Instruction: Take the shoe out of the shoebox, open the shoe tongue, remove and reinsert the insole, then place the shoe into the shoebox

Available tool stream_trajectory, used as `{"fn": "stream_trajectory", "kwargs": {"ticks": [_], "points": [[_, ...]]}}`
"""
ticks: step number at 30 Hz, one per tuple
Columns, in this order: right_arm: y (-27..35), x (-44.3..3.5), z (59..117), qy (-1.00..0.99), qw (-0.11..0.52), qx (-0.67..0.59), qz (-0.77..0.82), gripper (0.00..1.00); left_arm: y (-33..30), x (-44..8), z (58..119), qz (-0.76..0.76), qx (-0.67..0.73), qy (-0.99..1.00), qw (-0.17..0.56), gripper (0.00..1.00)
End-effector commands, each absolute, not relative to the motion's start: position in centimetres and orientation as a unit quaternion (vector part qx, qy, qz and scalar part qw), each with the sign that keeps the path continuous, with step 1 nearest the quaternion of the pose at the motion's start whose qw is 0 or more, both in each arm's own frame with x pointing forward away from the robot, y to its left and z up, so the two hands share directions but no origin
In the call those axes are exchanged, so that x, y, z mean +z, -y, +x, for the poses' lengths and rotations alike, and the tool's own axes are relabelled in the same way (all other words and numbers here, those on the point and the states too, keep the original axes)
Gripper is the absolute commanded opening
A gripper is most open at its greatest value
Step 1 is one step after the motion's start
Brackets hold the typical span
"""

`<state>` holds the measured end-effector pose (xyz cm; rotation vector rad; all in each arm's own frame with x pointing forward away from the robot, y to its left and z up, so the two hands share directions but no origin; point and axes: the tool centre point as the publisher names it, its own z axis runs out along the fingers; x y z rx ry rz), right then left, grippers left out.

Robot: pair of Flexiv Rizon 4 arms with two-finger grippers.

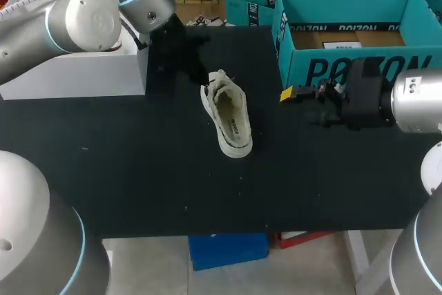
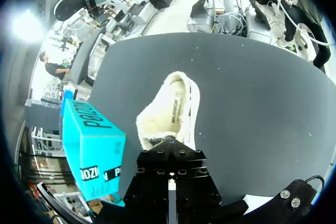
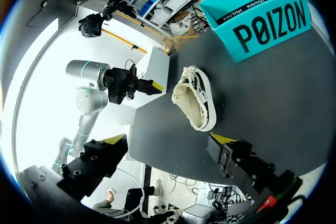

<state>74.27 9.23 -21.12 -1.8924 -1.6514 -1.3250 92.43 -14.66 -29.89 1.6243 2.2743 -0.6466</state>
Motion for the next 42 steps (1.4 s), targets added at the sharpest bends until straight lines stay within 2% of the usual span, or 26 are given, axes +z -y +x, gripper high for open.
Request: {"fn": "stream_trajectory", "kwargs": {"ticks": [1, 13, 28, 42], "points": [[-9.2, -21.1, 74.3, 0.575, 0.151, -0.462, -0.659, 1.00, 14.8, -30.8, 93.7, 0.553, -0.241, -0.782, 0.156, 0.00], [-9.2, -21.1, 74.3, 0.575, 0.151, -0.462, -0.659, 1.00, 17.0, -32.7, 95.2, 0.552, -0.256, -0.779, 0.147, 0.00], [-9.2, -21.1, 74.3, 0.575, 0.151, -0.462, -0.659, 1.00, 18.3, -35.6, 93.7, 0.562, -0.269, -0.774, 0.115, 0.00], [-9.2, -21.1, 74.3, 0.575, 0.151, -0.462, -0.659, 1.00, 15.7, -35.1, 93.3, 0.558, -0.262, -0.780, 0.102, 0.00]]}}
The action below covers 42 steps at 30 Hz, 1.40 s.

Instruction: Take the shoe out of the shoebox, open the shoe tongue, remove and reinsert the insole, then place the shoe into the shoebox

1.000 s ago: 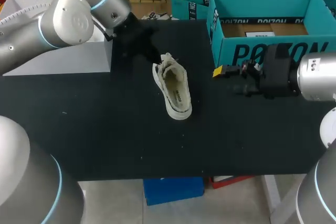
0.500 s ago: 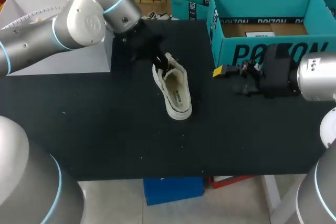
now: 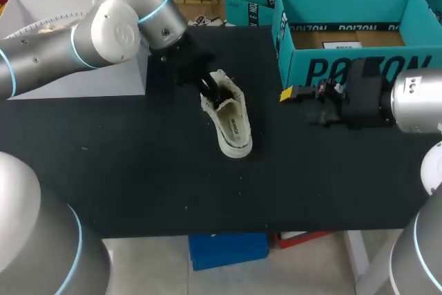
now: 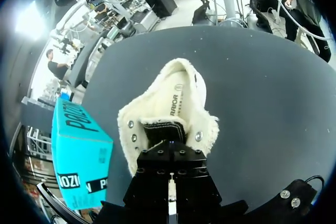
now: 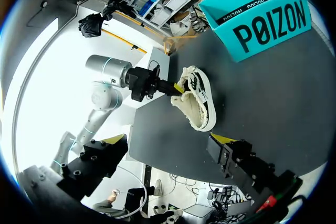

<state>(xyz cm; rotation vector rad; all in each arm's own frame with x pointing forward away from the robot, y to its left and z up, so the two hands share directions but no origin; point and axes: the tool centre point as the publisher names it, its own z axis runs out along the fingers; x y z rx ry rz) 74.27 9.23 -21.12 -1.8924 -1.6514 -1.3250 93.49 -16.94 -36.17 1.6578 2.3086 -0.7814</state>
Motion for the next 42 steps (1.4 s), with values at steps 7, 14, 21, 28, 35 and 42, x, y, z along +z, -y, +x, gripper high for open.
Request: {"fn": "stream_trajectory", "kwargs": {"ticks": [7, 14, 21, 28, 35, 42], "points": [[-9.2, -21.1, 74.3, 0.575, 0.151, -0.462, -0.659, 1.00, 15.2, -33.2, 93.9, 0.563, -0.250, -0.780, 0.109, 0.00], [-9.2, -21.1, 74.3, 0.575, 0.151, -0.462, -0.659, 1.00, 14.2, -32.3, 92.7, 0.573, -0.206, -0.789, 0.080, 0.00], [-9.2, -21.1, 74.3, 0.575, 0.151, -0.462, -0.659, 1.00, 11.5, -31.1, 90.8, 0.535, -0.238, -0.808, 0.064, 0.25], [-9.2, -21.1, 74.3, 0.575, 0.151, -0.462, -0.659, 1.00, 8.4, -29.6, 89.4, 0.464, -0.280, -0.837, 0.081, 1.00], [-9.2, -21.1, 74.3, 0.575, 0.151, -0.462, -0.659, 1.00, 5.2, -28.0, 87.7, 0.392, -0.278, -0.872, 0.092, 1.00], [-9.2, -21.1, 74.3, 0.575, 0.151, -0.462, -0.659, 1.00, 4.4, -27.4, 86.5, 0.384, -0.283, -0.873, 0.099, 1.00]]}}
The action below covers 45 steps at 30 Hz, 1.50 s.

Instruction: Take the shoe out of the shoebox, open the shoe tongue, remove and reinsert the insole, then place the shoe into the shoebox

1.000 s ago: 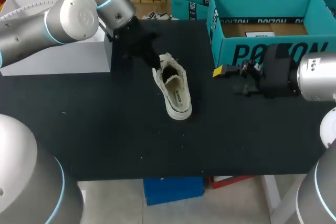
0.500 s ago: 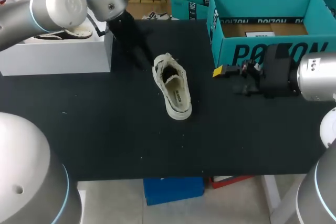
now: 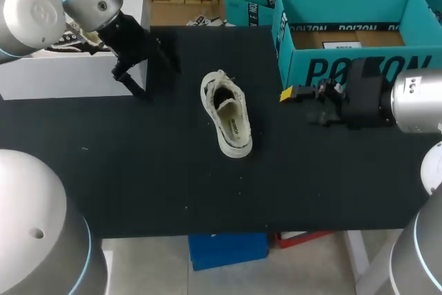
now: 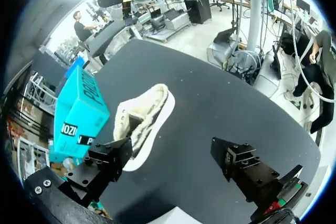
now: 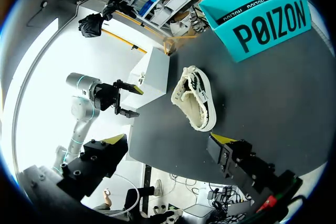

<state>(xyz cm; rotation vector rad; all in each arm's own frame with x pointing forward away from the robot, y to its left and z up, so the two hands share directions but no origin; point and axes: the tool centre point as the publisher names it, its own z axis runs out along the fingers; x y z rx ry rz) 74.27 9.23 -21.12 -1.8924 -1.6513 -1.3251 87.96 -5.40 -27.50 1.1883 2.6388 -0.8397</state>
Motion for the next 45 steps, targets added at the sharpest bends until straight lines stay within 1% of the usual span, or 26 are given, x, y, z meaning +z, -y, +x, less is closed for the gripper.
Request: {"fn": "stream_trajectory", "kwargs": {"ticks": [1, 10, 14, 16, 21, 27, 34, 40, 45], "points": [[-9.2, -21.1, 74.3, 0.575, 0.151, -0.462, -0.659, 1.00, 4.4, -27.4, 86.5, 0.384, -0.283, -0.873, 0.099, 1.00], [-9.2, -21.1, 74.3, 0.575, 0.151, -0.462, -0.659, 1.00, 4.4, -27.4, 86.5, 0.384, -0.283, -0.873, 0.099, 1.00], [-9.2, -21.1, 74.3, 0.575, 0.151, -0.462, -0.659, 1.00, 5.0, -28.7, 88.0, 0.320, -0.230, -0.917, 0.066, 1.00], [-9.2, -21.1, 74.3, 0.575, 0.151, -0.462, -0.659, 1.00, 4.9, -29.1, 88.9, 0.276, -0.217, -0.936, 0.035, 1.00], [-9.2, -21.1, 74.3, 0.575, 0.151, -0.462, -0.659, 1.00, 4.5, -29.0, 89.5, 0.238, -0.224, -0.945, 0.007, 1.00], [-9.2, -21.1, 74.3, 0.575, 0.151, -0.462, -0.659, 1.00, 3.9, -28.2, 89.1, 0.196, -0.243, -0.950, -0.005, 1.00], [-9.2, -21.1, 74.3, 0.575, 0.151, -0.462, -0.659, 1.00, 2.3, -27.2, 87.8, 0.150, -0.275, -0.949, 0.016, 1.00], [-9.2, -21.1, 74.3, 0.575, 0.151, -0.462, -0.659, 1.00, 0.0, -26.7, 87.2, 0.066, -0.292, -0.952, 0.063, 1.00], [-9.2, -21.1, 74.3, 0.575, 0.151, -0.462, -0.659, 1.00, -0.9, -26.4, 87.1, 0.041, -0.312, -0.946, 0.072, 1.00]]}}
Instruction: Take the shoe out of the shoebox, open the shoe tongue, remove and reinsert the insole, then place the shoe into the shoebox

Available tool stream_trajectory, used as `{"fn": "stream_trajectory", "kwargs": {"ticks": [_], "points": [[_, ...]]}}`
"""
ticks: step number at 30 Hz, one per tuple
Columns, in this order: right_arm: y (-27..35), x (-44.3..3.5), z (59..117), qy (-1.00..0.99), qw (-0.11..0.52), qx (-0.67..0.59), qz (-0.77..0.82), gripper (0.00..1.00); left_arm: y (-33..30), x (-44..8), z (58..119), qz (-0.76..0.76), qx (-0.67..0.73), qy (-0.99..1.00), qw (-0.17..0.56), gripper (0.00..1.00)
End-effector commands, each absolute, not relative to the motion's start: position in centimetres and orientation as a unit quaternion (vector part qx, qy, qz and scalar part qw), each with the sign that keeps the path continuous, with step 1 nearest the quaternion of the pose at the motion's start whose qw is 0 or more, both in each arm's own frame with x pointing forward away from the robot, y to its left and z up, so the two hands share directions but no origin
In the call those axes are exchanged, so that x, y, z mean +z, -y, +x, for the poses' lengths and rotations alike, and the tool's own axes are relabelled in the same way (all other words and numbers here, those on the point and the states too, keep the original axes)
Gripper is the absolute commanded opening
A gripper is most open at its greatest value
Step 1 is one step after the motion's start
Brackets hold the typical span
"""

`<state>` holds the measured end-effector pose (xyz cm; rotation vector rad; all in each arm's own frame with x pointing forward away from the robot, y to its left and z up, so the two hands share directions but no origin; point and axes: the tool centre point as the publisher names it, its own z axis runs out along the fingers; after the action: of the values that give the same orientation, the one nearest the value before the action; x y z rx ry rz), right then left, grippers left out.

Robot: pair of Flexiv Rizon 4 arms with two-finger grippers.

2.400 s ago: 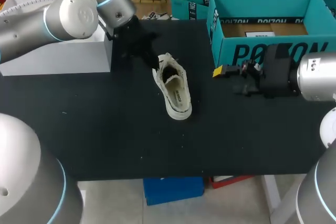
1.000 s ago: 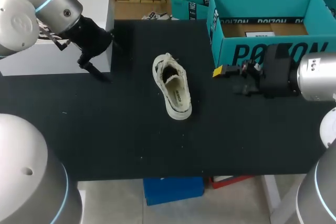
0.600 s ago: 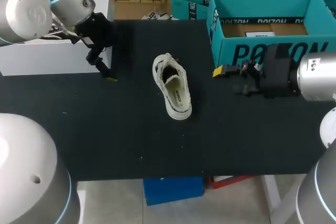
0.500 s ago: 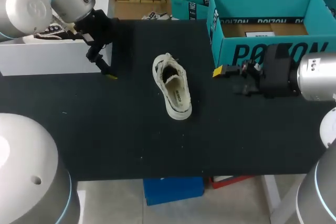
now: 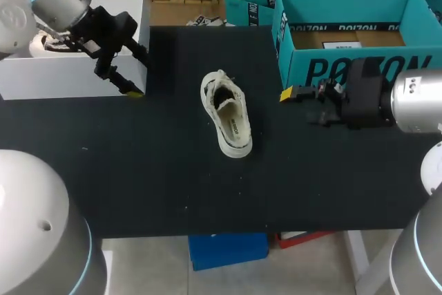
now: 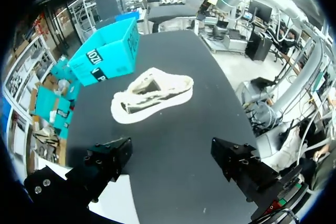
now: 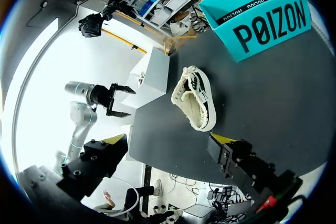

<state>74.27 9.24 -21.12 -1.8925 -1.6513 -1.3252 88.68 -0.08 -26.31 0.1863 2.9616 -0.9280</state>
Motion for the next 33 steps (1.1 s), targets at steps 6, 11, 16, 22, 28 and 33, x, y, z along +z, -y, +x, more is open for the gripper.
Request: {"fn": "stream_trajectory", "kwargs": {"ticks": [6, 11, 16, 22, 28, 33], "points": [[-9.2, -21.1, 74.3, 0.575, 0.151, -0.462, -0.659, 1.00, -1.7, -26.1, 86.8, 0.009, -0.323, -0.942, 0.089, 1.00], [-9.2, -21.1, 74.3, 0.575, 0.151, -0.462, -0.659, 1.00, -1.9, -26.1, 86.7, -0.003, -0.318, -0.944, 0.092, 1.00], [-9.2, -21.1, 74.3, 0.575, 0.151, -0.462, -0.659, 1.00, -1.9, -26.1, 86.7, -0.003, -0.318, -0.944, 0.092, 1.00], [-9.4, -21.0, 75.0, 0.593, 0.155, -0.446, -0.652, 1.00, -1.9, -26.1, 86.7, -0.003, -0.318, -0.944, 0.092, 1.00], [-10.5, -20.6, 78.3, 0.681, 0.146, -0.332, -0.636, 1.00, -1.9, -26.1, 86.7, -0.003, -0.318, -0.944, 0.092, 1.00], [-11.3, -20.6, 80.2, 0.739, 0.129, -0.232, -0.620, 1.00, -1.9, -26.1, 86.7, -0.003, -0.318, -0.944, 0.092, 1.00]]}}
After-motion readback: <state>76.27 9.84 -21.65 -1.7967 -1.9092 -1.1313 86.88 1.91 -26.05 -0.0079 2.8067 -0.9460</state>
